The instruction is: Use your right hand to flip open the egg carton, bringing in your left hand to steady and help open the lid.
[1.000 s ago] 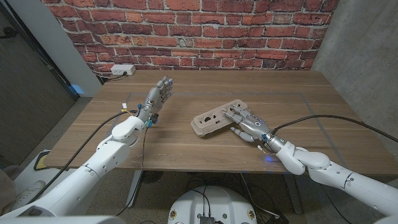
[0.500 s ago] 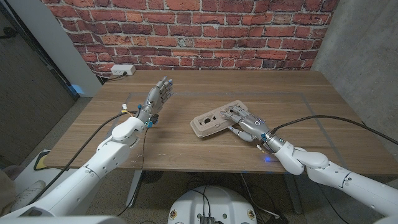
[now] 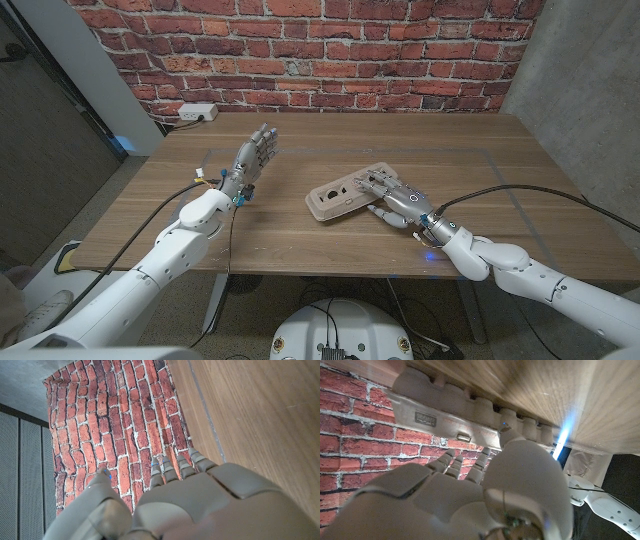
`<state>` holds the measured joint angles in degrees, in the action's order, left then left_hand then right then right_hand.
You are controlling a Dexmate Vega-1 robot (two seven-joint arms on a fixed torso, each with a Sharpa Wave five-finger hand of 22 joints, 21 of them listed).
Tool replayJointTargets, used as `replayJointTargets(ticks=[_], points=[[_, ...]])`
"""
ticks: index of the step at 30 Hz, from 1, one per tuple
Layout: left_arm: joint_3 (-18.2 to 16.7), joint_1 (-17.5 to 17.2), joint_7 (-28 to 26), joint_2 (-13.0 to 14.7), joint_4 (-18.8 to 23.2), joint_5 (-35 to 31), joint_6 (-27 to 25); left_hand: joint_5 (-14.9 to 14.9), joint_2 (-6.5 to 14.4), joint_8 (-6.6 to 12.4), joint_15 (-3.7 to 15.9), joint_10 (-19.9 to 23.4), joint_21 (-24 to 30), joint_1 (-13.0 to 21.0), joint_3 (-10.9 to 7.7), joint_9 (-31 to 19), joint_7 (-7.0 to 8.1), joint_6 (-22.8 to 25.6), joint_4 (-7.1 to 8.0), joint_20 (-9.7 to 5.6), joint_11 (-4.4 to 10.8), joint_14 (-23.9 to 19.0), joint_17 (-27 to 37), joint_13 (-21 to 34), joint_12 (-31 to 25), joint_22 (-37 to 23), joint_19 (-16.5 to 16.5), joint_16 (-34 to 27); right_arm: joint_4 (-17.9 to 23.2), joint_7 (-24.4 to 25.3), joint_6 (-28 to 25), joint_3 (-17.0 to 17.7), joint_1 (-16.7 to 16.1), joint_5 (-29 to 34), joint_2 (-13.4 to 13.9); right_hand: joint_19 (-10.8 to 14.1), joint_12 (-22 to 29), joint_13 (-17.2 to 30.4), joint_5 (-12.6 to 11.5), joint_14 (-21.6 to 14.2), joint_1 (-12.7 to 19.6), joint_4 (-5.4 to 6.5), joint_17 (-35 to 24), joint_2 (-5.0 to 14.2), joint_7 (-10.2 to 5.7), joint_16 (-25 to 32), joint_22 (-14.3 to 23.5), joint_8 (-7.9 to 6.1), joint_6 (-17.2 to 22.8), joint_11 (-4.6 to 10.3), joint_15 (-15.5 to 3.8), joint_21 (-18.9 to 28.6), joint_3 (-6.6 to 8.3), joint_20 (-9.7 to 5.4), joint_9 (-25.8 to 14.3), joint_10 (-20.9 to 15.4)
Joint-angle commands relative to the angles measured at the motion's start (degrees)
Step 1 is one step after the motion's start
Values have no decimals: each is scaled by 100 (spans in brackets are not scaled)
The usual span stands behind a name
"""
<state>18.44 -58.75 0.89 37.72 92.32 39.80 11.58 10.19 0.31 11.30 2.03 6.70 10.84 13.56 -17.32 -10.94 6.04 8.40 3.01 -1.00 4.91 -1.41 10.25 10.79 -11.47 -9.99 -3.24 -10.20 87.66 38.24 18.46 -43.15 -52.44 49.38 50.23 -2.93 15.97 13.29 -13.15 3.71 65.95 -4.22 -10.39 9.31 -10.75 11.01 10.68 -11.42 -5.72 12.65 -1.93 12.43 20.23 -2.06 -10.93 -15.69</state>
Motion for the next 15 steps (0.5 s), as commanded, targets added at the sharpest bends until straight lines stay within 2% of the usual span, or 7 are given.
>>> replayJointTargets(ticks=[1,8,9,15], points=[[-36,-39,14,33,16,41,18,32,-18,18,163,-1,38,-3,25,-9,-7,49,-10,8,11,48,14,15,-20,-17,10,-39,-2,-190,-39,-65,75,133,2,-122,-99,-14,-47,160,11,-60,-18,-18,-7,-31,14,59,-204,-6,-962,-25,-39,-446,-22,240],[-28,-24,51,25,-15,41,40,33,-14,18,165,18,39,-6,28,-9,-9,48,-10,12,32,43,13,15,-28,-16,8,-41,-25,-162,-130,-99,69,188,-37,-164,-170,-17,-55,249,48,-115,-21,5,35,-44,16,94,-406,-15,-928,-39,-42,-471,-27,436],[-30,-27,47,27,-11,44,35,33,-13,18,164,21,38,-6,29,-9,-10,50,-10,15,12,43,12,15,-29,-16,10,-41,-27,-145,-156,-99,64,194,-46,-207,-209,-14,-57,318,91,-144,-27,46,56,-53,18,105,-515,-22,-903,-51,-21,-477,-32,557],[-37,-16,66,33,-20,48,43,34,-11,18,165,27,39,-7,31,-9,-11,50,-10,9,26,38,12,15,-32,-16,9,-42,-167,35,-154,-145,127,201,-155,-234,-211,15,-53,317,141,-165,-46,113,87,-19,24,91,-627,-22,-858,-51,14,-488,-39,627]])
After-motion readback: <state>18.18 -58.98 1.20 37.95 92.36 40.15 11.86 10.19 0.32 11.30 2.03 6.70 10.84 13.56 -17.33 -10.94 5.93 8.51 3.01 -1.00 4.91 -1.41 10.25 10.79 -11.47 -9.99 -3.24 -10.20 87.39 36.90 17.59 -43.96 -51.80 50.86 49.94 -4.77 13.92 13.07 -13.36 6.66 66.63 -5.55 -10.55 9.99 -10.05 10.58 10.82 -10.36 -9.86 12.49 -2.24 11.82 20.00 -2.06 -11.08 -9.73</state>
